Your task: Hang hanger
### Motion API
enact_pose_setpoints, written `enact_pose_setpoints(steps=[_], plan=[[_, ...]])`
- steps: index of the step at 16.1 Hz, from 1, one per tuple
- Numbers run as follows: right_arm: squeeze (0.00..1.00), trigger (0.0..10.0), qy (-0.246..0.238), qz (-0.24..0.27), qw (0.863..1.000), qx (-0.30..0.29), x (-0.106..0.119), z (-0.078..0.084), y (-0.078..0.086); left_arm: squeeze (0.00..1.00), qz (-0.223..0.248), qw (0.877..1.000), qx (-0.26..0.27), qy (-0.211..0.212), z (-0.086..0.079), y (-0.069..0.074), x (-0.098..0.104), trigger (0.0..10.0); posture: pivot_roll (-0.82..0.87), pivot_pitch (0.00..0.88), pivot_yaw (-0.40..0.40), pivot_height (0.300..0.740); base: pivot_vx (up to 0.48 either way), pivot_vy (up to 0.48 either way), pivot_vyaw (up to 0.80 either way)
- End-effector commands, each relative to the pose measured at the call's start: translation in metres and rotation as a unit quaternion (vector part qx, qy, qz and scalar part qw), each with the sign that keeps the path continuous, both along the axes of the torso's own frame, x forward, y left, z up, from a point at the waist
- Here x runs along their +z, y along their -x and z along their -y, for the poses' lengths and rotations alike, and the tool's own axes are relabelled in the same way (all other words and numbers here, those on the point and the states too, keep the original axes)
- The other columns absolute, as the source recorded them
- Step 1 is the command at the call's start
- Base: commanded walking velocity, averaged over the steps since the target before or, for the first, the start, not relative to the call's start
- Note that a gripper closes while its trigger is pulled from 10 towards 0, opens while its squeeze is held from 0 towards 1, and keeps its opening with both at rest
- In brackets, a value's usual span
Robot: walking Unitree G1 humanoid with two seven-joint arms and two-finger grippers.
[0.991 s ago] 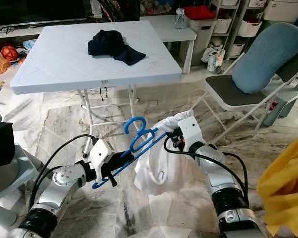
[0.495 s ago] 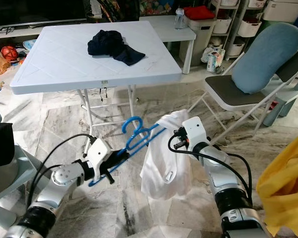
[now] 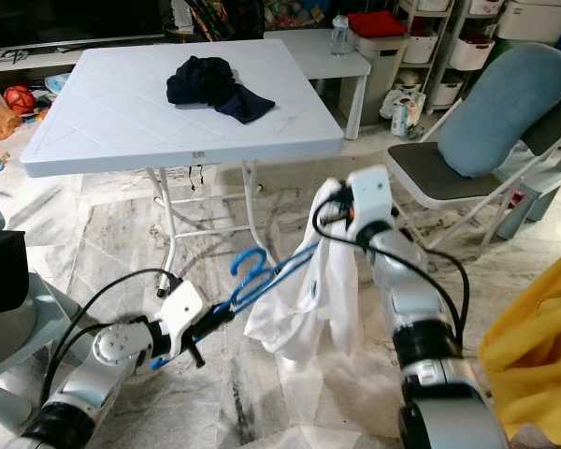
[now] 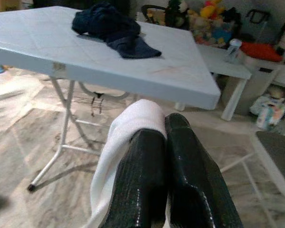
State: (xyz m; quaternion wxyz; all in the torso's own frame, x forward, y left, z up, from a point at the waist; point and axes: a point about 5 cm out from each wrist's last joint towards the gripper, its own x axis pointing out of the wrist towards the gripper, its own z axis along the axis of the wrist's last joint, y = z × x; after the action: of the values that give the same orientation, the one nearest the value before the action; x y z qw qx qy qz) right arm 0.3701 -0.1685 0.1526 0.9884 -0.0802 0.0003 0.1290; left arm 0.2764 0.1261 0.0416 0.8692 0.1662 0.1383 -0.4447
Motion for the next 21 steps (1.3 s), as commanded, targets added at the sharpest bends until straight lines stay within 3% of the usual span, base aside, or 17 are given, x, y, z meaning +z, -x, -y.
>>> enact_pose_setpoints(steps=[1,4,6,7,9,11,13,14,15,16,17,18,19,20,21], plan=[[0.00,0.0,0.000,-0.002,1.000,-0.029,0.003,0.002,-0.005,0.00,0.006,1.000,-0.026,-0.010,0.003,0.002,0.005,0.0,-0.10,0.000,-0.023,0.740,0.000,0.000,0.00],[0.00,0.0,0.033,-0.008,0.997,-0.070,-0.004,0.005,-0.008,0.00,0.022,0.999,-0.033,-0.009,0.001,0.007,0.011,0.0,-0.09,0.000,-0.030,0.740,0.000,0.000,0.00],[0.00,0.0,0.070,-0.027,0.990,-0.123,-0.014,0.021,-0.006,0.00,0.047,0.999,-0.013,0.012,-0.003,0.009,0.020,0.0,-0.08,0.000,-0.032,0.740,0.000,0.000,0.00],[0.00,0.0,0.060,-0.049,0.985,-0.156,-0.022,0.033,-0.004,0.00,0.065,0.997,0.014,0.047,-0.005,0.010,0.028,0.0,-0.08,0.000,-0.033,0.740,0.000,0.000,0.00],[0.00,0.0,0.059,-0.059,0.981,-0.178,-0.026,0.041,-0.002,0.00,0.060,0.995,0.035,0.076,-0.006,0.013,0.032,0.0,-0.08,0.000,-0.032,0.740,0.000,0.000,0.00],[0.00,0.0,0.056,-0.061,0.977,-0.199,-0.029,0.052,0.001,0.00,0.070,0.993,0.065,0.070,-0.014,0.016,0.030,0.0,-0.08,0.000,-0.034,0.740,0.000,0.000,0.00],[0.00,0.0,0.050,-0.065,0.975,-0.208,-0.031,0.056,0.002,0.00,0.093,0.987,0.095,0.095,-0.015,0.014,0.037,0.0,-0.08,0.000,-0.035,0.740,0.000,0.000,0.00],[0.00,0.0,0.057,-0.067,0.974,-0.208,-0.033,0.057,0.003,0.00,0.095,0.981,0.124,0.118,-0.015,0.011,0.041,2.1,-0.08,0.000,-0.035,0.740,0.000,0.000,0.00],[0.00,0.0,0.049,-0.070,0.977,-0.193,-0.035,0.054,0.004,0.00,0.113,0.967,0.182,0.136,-0.017,0.004,0.046,4.9,-0.08,0.000,-0.032,0.740,0.000,0.000,0.00],[0.00,0.7,0.028,-0.071,0.983,-0.167,-0.036,0.049,0.006,0.00,0.116,0.954,0.229,0.154,-0.019,0.001,0.048,10.0,-0.08,0.000,-0.029,0.740,0.000,0.000,0.00],[0.00,6.5,0.015,-0.065,0.989,-0.131,-0.035,0.043,0.009,0.00,0.125,0.939,0.276,0.162,-0.022,-0.001,0.050,10.0,-0.08,0.000,-0.024,0.740,0.000,0.000,0.00],[0.00,10.0,0.004,-0.051,0.994,-0.093,-0.032,0.040,0.015,0.00,0.133,0.921,0.326,0.168,-0.026,0.000,0.050,10.0,-0.09,0.000,-0.023,0.740,0.000,0.000,0.00],[0.00,10.0,0.002,-0.023,0.997,-0.074,-0.024,0.043,0.022,0.00,0.168,0.896,0.370,0.180,-0.031,0.003,0.057,10.0,-0.09,0.000,-0.021,0.740,0.000,0.000,0.00],[0.00,10.0,0.002,-0.023,0.997,-0.074,-0.024,0.043,0.022,0.00,0.168,0.896,0.370,0.180,-0.031,0.003,0.057,10.0,-0.09,0.000,-0.021,0.740,0.000,0.000,0.00],[0.00,10.0,-0.006,-0.007,0.997,-0.079,-0.022,0.043,0.026,0.00,0.186,0.877,0.400,0.192,-0.038,0.004,0.065,10.0,-0.09,0.000,-0.014,0.740,0.000,0.000,0.00]])
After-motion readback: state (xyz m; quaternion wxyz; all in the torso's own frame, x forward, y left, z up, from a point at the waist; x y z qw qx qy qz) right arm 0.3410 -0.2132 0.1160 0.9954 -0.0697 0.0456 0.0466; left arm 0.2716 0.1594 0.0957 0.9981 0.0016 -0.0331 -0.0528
